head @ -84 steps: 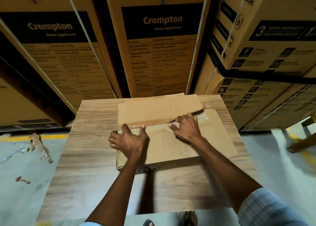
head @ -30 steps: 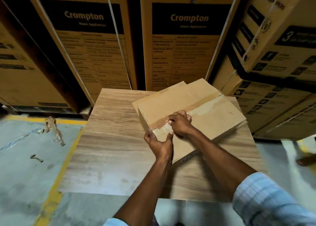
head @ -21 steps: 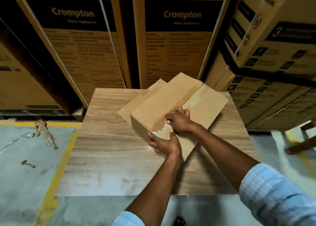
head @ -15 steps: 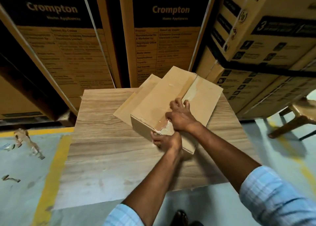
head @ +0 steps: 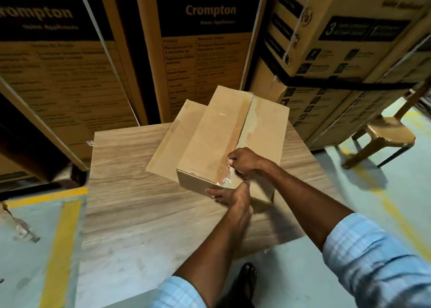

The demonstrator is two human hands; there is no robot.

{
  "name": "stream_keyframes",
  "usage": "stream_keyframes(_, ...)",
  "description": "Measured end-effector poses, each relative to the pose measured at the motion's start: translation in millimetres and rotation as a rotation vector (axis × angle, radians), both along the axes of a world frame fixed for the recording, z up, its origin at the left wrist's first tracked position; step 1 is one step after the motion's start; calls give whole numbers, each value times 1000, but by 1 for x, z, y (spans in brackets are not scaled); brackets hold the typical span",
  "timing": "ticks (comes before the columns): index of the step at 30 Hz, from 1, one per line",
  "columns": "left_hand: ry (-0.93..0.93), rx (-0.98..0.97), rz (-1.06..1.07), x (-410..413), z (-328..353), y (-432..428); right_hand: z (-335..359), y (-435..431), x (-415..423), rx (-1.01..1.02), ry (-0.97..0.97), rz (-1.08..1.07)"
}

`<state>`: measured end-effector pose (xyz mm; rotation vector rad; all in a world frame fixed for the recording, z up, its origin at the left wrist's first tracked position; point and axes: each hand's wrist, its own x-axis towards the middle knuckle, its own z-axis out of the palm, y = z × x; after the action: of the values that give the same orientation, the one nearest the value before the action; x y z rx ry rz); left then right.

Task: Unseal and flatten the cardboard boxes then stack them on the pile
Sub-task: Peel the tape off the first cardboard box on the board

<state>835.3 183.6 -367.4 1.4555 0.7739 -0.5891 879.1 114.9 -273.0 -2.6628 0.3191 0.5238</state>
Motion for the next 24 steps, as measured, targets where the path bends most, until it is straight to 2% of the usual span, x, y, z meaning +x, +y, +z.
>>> stream_keyframes(4,59,-28,-114,-14,-9,-12,4,-9,-6,14,6,37)
stream_keyframes(6,108,-32,-81,-9,-10,-19,8,-12,-9,-15,-13,100)
stream_keyframes(8,99,111,-69,-6,13,-9,10,-17,-8,-56,-46,190)
stream_keyframes(11,-168,426,-133,-7,43,29,9,-23,-10,-160,-139,347)
stream_keyframes(13,-497,573,-113,2,52,56,11,-21,-14,-265,-177,420)
stream_keyframes(15,-855,724,-356,24,47,76,16,-13,-19,-364,-209,447)
stream_keyframes(17,-1059,854,-742,54,35,90,16,-4,-22,-417,-237,405)
stream_keyframes(19,-1090,865,-1075,74,29,103,11,4,-24,-400,-245,284)
stream_keyframes(21,-1073,880,-1304,78,27,109,7,12,-24,-311,-216,100)
stream_keyframes(24,-1080,1054,-1388,71,23,110,2,25,-20,-255,-184,-73)
